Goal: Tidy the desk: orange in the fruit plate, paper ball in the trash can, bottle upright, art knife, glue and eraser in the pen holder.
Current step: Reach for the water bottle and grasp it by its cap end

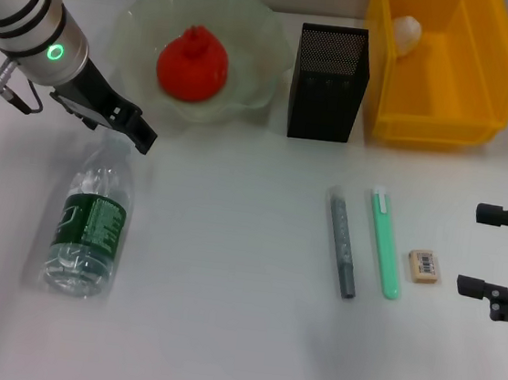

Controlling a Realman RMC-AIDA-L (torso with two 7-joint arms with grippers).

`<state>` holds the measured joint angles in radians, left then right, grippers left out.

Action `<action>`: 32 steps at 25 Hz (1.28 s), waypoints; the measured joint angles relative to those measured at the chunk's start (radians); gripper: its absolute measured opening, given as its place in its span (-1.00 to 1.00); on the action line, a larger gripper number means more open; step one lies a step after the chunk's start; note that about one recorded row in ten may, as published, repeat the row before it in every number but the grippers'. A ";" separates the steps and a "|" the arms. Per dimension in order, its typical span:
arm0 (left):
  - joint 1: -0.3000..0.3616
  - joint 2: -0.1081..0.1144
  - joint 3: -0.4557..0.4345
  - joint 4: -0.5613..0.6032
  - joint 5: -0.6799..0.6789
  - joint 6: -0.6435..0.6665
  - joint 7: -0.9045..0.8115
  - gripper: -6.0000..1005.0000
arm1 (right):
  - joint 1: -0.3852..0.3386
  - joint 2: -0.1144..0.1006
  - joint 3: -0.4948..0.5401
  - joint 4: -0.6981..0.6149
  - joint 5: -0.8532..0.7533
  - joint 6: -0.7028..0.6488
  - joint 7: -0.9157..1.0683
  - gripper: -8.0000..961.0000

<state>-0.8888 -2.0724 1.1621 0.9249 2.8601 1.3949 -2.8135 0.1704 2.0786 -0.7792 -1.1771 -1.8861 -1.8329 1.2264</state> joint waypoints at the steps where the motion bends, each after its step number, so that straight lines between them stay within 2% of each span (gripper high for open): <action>1: -0.002 0.000 0.000 -0.003 0.007 -0.002 -0.006 0.59 | 0.000 0.000 0.000 0.003 0.000 0.001 -0.002 0.63; 12: -0.012 0.000 -0.005 -0.060 0.017 -0.013 -0.038 0.54 | 0.006 0.000 0.007 0.007 -0.001 0.003 -0.011 0.63; 26: -0.018 -0.001 -0.003 -0.125 0.011 -0.097 -0.028 0.48 | 0.004 0.003 0.025 0.019 0.005 0.003 -0.025 0.63; 31: -0.023 0.000 0.002 -0.144 0.013 -0.092 -0.026 0.06 | 0.006 0.003 0.032 0.019 0.005 0.002 -0.025 0.63; 32: -0.023 0.000 0.002 -0.144 0.013 -0.092 -0.026 0.05 | 0.007 0.003 0.033 0.019 0.005 0.001 -0.025 0.63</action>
<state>-0.9118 -2.0728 1.1644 0.7805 2.8728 1.3028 -2.8399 0.1776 2.0817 -0.7463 -1.1579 -1.8806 -1.8315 1.2012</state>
